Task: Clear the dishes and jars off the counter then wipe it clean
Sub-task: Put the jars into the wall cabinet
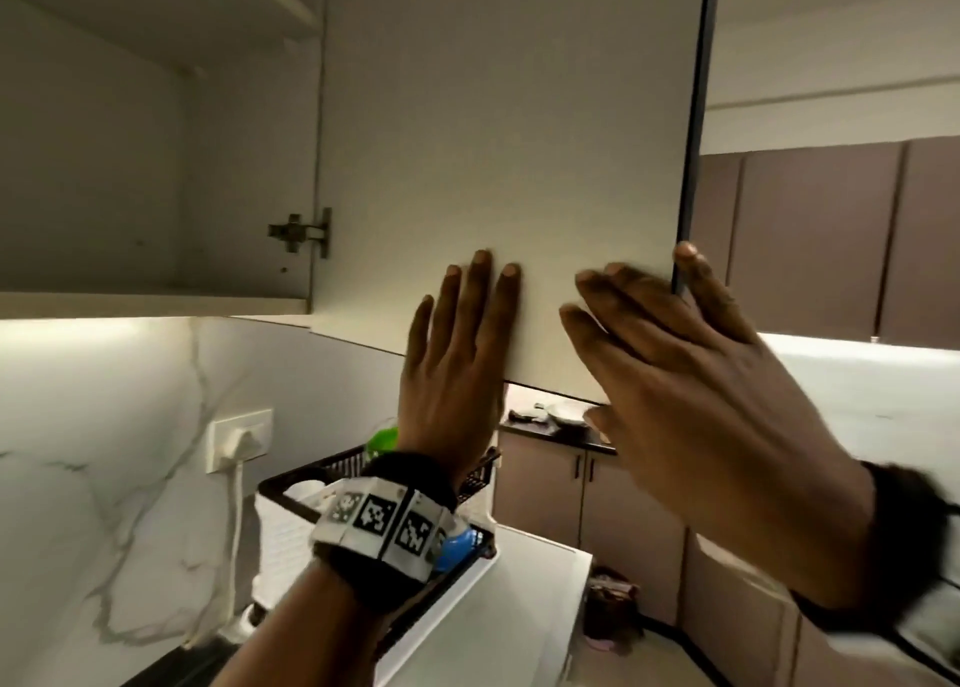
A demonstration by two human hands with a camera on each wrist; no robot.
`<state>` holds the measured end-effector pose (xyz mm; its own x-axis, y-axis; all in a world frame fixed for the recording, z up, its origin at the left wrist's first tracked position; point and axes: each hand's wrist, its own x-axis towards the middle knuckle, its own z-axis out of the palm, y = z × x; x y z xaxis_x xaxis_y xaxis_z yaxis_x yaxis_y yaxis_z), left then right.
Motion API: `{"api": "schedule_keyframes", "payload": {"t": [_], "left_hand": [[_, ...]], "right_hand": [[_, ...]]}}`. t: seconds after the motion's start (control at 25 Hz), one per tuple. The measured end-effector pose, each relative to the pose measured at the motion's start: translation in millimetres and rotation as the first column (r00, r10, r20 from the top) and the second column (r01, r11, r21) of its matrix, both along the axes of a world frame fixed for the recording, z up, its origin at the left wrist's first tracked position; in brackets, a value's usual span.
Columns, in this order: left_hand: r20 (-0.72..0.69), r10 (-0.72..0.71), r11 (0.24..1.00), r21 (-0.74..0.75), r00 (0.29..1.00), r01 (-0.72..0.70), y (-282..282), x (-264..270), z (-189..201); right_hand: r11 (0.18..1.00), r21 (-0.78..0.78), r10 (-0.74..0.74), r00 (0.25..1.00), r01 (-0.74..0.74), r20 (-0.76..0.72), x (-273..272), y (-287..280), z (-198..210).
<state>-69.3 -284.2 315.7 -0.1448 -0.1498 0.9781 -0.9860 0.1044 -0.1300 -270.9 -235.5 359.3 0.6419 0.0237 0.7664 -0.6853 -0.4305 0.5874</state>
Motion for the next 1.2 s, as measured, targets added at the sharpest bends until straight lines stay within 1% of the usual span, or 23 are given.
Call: {"api": "schedule_keyframes", "payload": {"t": [0.08, 0.16, 0.2, 0.24, 0.36, 0.56, 0.72, 0.84, 0.92, 1.04, 1.12, 1.2], "left_hand": [[0.063, 0.099, 0.995, -0.015, 0.993, -0.098, -32, 3, 4], [0.100, 0.158, 0.987, -0.003, 0.982, -0.159, -64, -8, 8], [0.108, 0.184, 0.982, 0.014, 0.977, -0.187, -77, -12, 8], [0.113, 0.218, 0.975, 0.014, 0.969, -0.220, -86, -13, 8], [0.127, 0.310, 0.949, 0.011, 0.942, -0.314, -113, -17, 9], [0.114, 0.353, 0.935, -0.001, 0.929, -0.356, -154, -19, 12], [0.144, 0.391, 0.920, -0.068, 0.909, -0.385, -168, -15, 9], [0.121, 0.403, 0.915, -0.071, 0.907, -0.397, -169, -16, 7], [0.107, 0.354, 0.935, -0.026, 0.929, -0.353, -166, -19, 8], [0.031, 0.199, 0.976, 0.088, 0.980, -0.201, -148, -17, -7], [-0.088, 0.138, 0.984, 0.123, 0.986, -0.127, -124, -12, -26], [-0.219, 0.154, 0.977, 0.177, 0.963, -0.116, -88, 3, -57]], "right_hand": [[0.980, 0.114, -0.169, 0.985, 0.164, 0.032, 9, -30, 4], [0.937, 0.241, -0.278, 0.957, 0.252, 0.084, 25, -71, -1], [0.927, 0.269, -0.297, 0.950, 0.262, 0.100, 32, -92, -6], [0.927, 0.281, -0.287, 0.952, 0.247, 0.108, 40, -111, -12], [0.945, 0.272, -0.239, 0.951, 0.182, 0.196, 50, -163, -25], [0.958, 0.272, -0.167, 0.949, 0.092, 0.266, 59, -218, -37], [0.973, 0.215, -0.149, 0.949, 0.090, 0.279, 63, -237, -39], [0.980, 0.188, -0.115, 0.950, 0.061, 0.290, 63, -238, -40], [0.980, 0.194, -0.101, 0.946, 0.041, 0.308, 63, -238, -40], [0.974, 0.226, -0.060, 0.937, -0.021, 0.343, 72, -230, -41], [0.962, 0.255, -0.012, 0.921, -0.095, 0.388, 88, -219, -50], [0.915, 0.353, 0.042, 0.916, -0.195, 0.399, 114, -200, -77]]}}
